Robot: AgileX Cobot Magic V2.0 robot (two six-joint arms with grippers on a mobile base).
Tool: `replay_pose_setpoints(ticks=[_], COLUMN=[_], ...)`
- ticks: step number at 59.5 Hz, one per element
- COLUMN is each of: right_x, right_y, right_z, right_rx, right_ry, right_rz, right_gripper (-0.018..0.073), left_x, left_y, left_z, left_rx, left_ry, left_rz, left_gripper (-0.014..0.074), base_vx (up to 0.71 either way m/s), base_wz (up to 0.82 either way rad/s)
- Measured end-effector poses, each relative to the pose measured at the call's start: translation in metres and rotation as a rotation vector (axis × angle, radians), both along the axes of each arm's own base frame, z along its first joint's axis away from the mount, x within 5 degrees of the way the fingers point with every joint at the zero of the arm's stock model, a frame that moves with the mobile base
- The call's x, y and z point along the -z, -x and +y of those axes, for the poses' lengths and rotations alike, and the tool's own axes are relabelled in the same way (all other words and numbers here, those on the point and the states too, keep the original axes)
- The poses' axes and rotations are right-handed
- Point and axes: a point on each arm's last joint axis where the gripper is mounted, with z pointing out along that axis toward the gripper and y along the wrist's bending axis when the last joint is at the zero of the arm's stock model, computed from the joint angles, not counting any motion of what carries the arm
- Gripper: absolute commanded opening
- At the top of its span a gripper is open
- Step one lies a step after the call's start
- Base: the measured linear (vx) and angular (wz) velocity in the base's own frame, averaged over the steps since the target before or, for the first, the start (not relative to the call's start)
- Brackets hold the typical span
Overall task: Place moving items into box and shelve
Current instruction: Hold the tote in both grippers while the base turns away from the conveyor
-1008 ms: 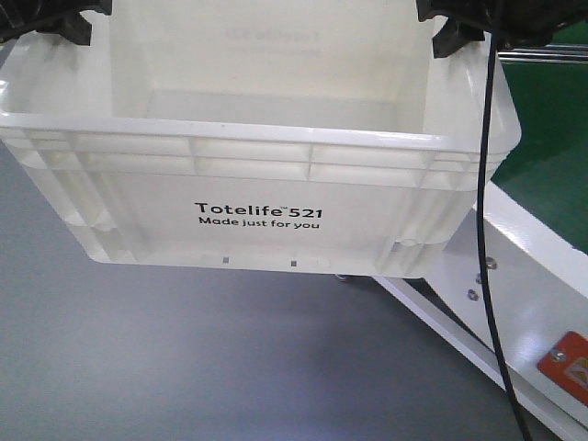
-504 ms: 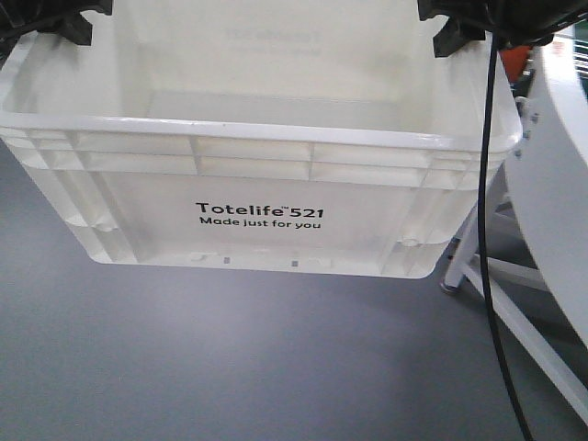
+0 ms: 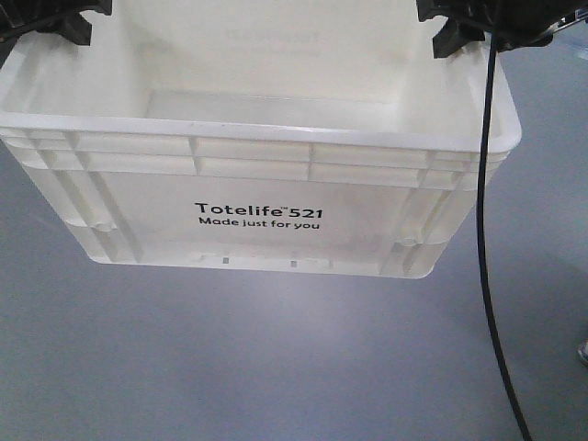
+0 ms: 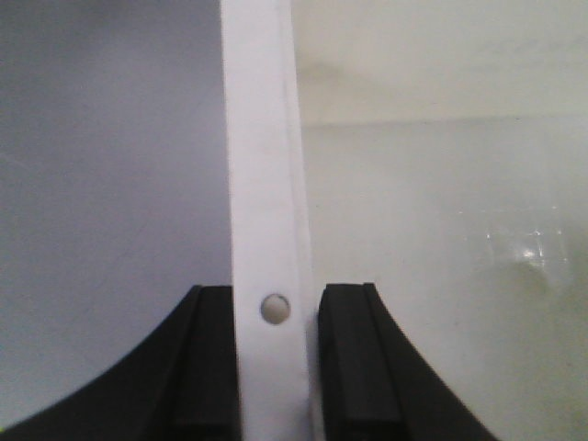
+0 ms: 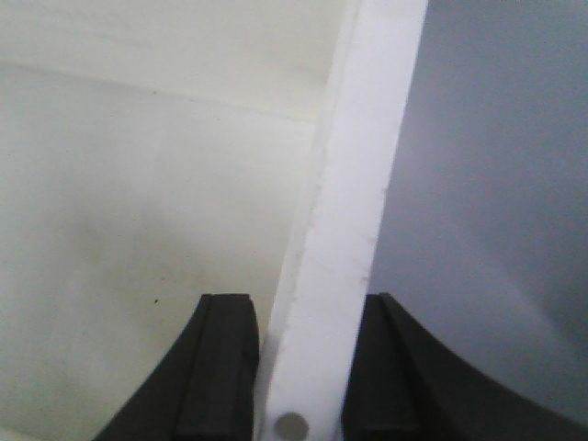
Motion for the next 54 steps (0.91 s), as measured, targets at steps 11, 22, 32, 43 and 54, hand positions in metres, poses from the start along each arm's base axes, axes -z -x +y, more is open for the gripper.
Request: replay_pose_setpoints(ticks=[11,22,32,43,54], right_x=[0.0,0.0,0.0,0.0,0.0], right_y=[0.0,0.0,0.0,0.0,0.0], right_z=[0.0,0.0,-0.0001,-0.0002,-0.0001], right_rx=[0.0,0.0,0.0,0.001,0.0], right_ry=[0.0,0.0,0.001,0.002,0.001], right_rz=[0.0,0.0,0.0,-0.001,0.0], right_gripper=[-0.0013,-0.0013,-0.0013,-0.0013,-0.0013], left_x=[0.0,0.0,0.0,0.0,0.0], left_y=[0.0,0.0,0.0,0.0,0.0], left_z=[0.0,0.0,-0.0001,-0.0001,-0.0001], left_rx=[0.0,0.0,0.0,0.0,0.0], left_ry=[0.0,0.0,0.001,0.001,0.001], left_rz=[0.0,0.0,0.0,0.0,0.0], left_gripper=[-0.0016,-0.0016,-0.0016,-0.0016,-0.0016], base_vx=[0.03,0.09,0.14,0.18,0.21], base_wz=[0.7,0.64,0.6,0.61,0.64])
